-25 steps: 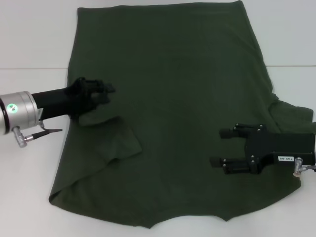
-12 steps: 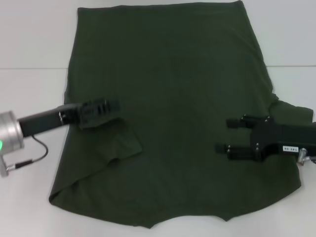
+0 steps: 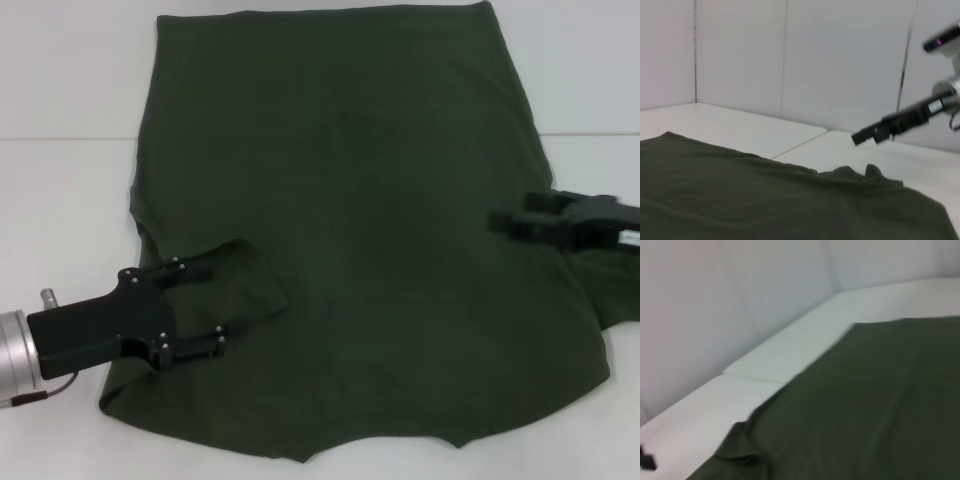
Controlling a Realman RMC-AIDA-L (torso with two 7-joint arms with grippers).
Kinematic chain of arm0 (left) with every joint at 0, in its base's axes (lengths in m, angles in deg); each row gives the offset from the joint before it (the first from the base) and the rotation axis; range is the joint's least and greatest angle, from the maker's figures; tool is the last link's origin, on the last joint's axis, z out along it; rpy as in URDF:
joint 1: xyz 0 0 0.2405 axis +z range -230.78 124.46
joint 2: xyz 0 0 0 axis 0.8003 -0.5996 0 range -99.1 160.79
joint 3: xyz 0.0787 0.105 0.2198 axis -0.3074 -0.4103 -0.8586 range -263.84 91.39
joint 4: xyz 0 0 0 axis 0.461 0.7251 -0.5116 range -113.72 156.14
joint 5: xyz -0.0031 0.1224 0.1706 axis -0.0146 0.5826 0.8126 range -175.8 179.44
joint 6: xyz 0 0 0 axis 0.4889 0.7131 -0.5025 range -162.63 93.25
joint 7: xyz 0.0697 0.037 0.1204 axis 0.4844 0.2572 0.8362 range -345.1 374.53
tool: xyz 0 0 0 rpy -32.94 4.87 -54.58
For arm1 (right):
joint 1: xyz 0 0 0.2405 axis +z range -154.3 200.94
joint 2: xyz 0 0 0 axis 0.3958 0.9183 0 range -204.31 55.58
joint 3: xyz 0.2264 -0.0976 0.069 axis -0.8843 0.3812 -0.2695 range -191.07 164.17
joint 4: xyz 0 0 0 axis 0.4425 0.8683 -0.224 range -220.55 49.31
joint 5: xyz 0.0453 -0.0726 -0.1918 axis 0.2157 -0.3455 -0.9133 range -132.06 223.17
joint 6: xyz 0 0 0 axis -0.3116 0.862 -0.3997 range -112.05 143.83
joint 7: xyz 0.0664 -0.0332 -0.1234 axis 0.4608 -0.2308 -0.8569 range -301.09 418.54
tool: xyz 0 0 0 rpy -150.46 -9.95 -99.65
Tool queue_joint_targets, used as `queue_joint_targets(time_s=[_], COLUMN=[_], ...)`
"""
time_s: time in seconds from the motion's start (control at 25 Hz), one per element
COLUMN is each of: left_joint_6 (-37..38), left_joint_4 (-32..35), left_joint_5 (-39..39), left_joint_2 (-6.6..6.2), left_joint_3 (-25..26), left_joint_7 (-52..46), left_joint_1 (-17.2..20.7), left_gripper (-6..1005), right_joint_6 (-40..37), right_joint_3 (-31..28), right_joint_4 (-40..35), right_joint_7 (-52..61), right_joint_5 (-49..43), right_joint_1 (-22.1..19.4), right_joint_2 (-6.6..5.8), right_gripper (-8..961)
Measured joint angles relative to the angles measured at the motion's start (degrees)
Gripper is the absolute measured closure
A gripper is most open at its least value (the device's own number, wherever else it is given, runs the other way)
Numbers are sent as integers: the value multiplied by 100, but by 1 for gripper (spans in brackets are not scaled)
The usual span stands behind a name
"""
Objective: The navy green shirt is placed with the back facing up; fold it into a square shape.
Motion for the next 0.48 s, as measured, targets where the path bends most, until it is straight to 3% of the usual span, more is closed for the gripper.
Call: queue_joint_targets(time_s=[0.08,0.16,0.36,0.48], left_joint_6=[-56,-170,-473,-193], left_joint_4=[52,65,107,272], left_joint_5=[4,-39,-85,-20], left_joint_2=[-6,-6,-114,-107], left_joint_3=[39,132,322,212], left_joint_7=[139,135,-719,-599], left_joint_1=[4,7,-101,-64], left_gripper=[249,222,154,129], right_joint_6=[-4,-4,36,-104], right_joint_3=[1,-3,-28,-32], right_joint_4=[-411,-507,-603,-612], right_joint_7=[816,1094,2284,3340], right_joint_5=[-223,-317,-713,-1085], right_joint_1=[-92,-98,-42,3], right_joint_2=[-110,-145,-348,-635], right_gripper=[69,69,69,69])
